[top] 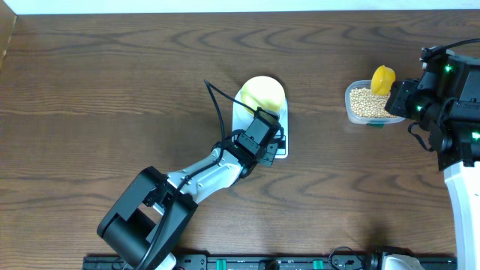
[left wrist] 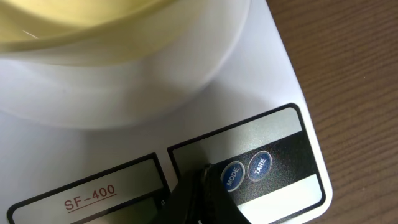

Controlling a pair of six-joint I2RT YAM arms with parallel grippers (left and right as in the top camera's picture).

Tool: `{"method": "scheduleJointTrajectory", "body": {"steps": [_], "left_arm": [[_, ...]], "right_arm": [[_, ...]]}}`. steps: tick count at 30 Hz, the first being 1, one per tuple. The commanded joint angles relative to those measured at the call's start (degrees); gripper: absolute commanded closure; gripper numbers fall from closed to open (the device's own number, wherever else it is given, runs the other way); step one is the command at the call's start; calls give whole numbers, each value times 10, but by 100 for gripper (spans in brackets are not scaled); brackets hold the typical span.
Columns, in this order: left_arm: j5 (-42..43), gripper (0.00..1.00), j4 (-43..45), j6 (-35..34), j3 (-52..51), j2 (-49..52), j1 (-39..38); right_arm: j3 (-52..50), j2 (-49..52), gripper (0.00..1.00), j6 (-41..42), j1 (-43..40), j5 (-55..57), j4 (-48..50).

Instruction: Scoop item into bowl and weigh 50g on scale

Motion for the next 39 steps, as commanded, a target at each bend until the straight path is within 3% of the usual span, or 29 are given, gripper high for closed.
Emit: {"method": "scheduleJointTrajectory", "body": {"steps": [1,4,10,18,24,39], "left_arm": [[-6,93,-28,-1,-25,38,2],[-6,93,-28,-1,-25,55,2],[-5,93,-51,-66,-25,116,2],[-6,93,-61,-72,-24,112,2],[-63,93,-86,-100,-24,87,2],[-50,93,-96,-113,-25,100,2]], "right_arm": [[10,0,99,-6,-3,7,0],[10,0,99,-6,-3,7,0],[10,0,99,-6,-3,7,-1],[10,0,99,-6,-3,7,-1],[10,0,99,-6,-3,7,-5],[10,0,99,-6,-3,7,-5]]}}
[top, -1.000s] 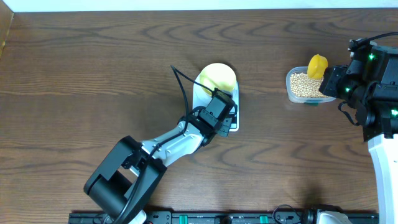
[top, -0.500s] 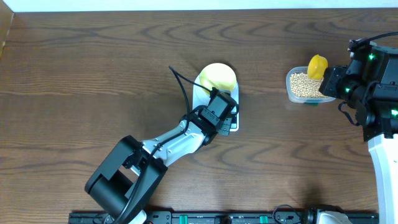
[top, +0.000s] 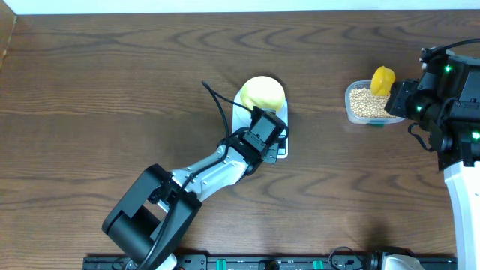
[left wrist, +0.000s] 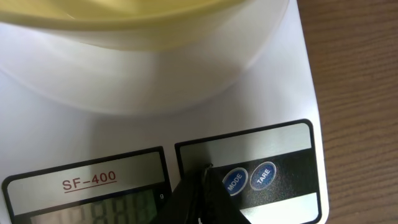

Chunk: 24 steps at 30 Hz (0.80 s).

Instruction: Scoop item into bowl and weigh 50g on scale

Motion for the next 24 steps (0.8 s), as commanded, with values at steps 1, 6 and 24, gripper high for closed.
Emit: {"method": "scheduleJointTrajectory", "body": {"steps": [1,6,24], "left_arm": [[-22,93,-51,-8,-53,78,12],[-24,93,-53,-17,-56,84,12],[-24,93,-44,-11,-52,-64,17]], "right_arm": [[10,0,99,-6,-3,7,-2],[10,0,99,-6,-3,7,-2],[10,0,99,-6,-3,7,-4]]}}
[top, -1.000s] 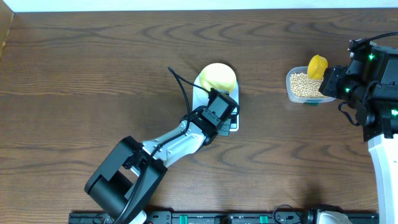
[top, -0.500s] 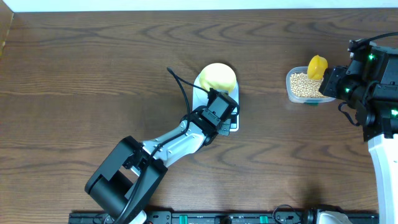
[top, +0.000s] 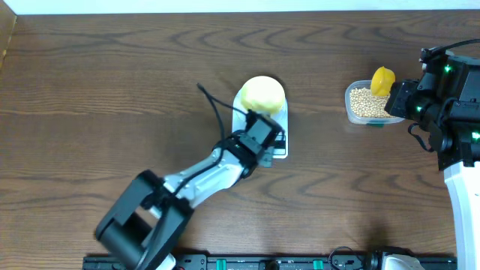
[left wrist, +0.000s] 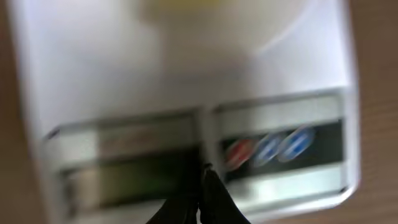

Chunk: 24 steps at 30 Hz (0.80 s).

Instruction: Scoop item into bowl and weigh 50g on scale

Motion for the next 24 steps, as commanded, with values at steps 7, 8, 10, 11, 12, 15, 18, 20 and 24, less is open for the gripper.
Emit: {"method": "scheduleJointTrajectory", "body": {"steps": [7,8,10,11,12,15,18,20,24], "left_arm": [[40,93,-10,60,-33,-141,14],[53,93,-9,64,-33,-143,14],[80,93,-7,74,-33,-139,14],[87,93,-7,79,-33,-137,13],[88,93,-7,79,-34,-131,12],[88,93,-7,79,-36,-101,10],[88,93,-2,79,-36,-69,10],[88,93,4,79,-36,-46,10],[88,93,24,79,-36,-8,10]], "right_arm": [[10,0,99,-6,-3,7,-2],[10,0,99,-6,-3,7,-2],[10,0,99,-6,-3,7,-2],[10,0,99,-6,-3,7,-2],[10,0,99,-6,-3,7,-2],[10,0,99,-6,-3,7,-2],[10,0,99,-6,-3,7,-5],[10,0,99,-6,-3,7,-7],[10,0,99,-6,-3,7,-13]]}}
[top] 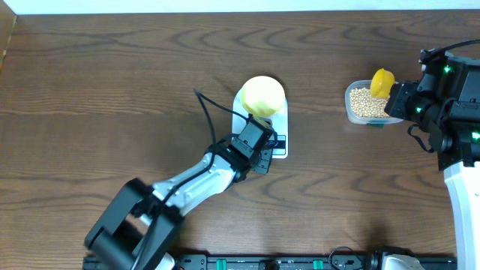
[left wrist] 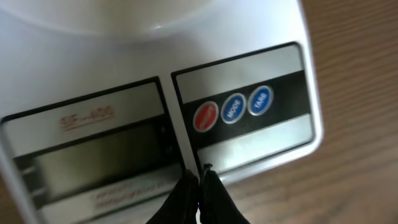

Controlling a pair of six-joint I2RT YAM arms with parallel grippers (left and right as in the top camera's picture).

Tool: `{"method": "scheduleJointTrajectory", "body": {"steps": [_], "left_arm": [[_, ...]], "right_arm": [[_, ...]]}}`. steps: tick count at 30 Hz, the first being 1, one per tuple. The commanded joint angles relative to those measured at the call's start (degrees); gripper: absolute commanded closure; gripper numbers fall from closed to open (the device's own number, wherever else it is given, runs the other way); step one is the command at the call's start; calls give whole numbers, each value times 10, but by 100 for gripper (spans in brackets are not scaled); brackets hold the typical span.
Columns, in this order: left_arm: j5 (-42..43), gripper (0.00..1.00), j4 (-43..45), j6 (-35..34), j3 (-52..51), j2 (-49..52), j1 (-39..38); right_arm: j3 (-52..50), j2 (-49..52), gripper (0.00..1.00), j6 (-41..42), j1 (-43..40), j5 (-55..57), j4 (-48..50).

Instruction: Scoop item into bowl and weigh 50g on scale

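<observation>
A white scale [left wrist: 93, 68] carries a yellow bowl [top: 262, 95] on its platform. The left wrist view shows its dim display [left wrist: 99, 158], a red button [left wrist: 206, 116] and two blue buttons, MODE [left wrist: 234, 108] and TARE [left wrist: 260, 101]. My left gripper [left wrist: 199, 176] is shut and empty, its tips over the scale's front edge just below the gap between display and buttons; overhead, the left gripper [top: 268, 150] sits at the scale's [top: 279, 147] near end. At the far right my right gripper [top: 391, 94] holds a yellow scoop [top: 383, 79] over a clear tub of beans [top: 364, 103].
The dark wooden table [top: 112, 90] stretches wide to the left of the scale. The left arm [top: 195, 180] runs from the front edge up to the scale. A black rail [top: 262, 262] lies along the table's near edge.
My left gripper has drawn back toward the scale's front edge, so all three buttons and the whole display now show ahead of its tips. The right arm and scoop have not moved.
First my shut left fingertips rested just left of the MODE button. Then they stayed there while digits lit on the display. After that they were back over the strip between display and buttons, and now at the front edge. The right gripper kept the scoop over the tub throughout.
</observation>
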Motion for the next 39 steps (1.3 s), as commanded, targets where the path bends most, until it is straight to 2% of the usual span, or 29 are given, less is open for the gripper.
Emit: {"method": "scheduleJointTrajectory", "body": {"steps": [1,7,10,17,25,39], "left_arm": [[6,93,13,11,-1,27,-1],[2,93,47,12,-1,29,-1],[2,93,61,37,-1,30,-1],[-63,93,68,48,-1,30,0],[-63,93,99,50,-1,30,0],[-49,93,100,49,-1,30,0]], "right_arm": [[10,0,99,-6,-3,7,-4],[10,0,99,-6,-3,7,-3],[10,0,99,-6,-3,11,-3],[10,0,99,-6,-3,11,-3],[10,0,99,-6,-3,11,-3],[10,0,99,-6,-5,11,-3]]}}
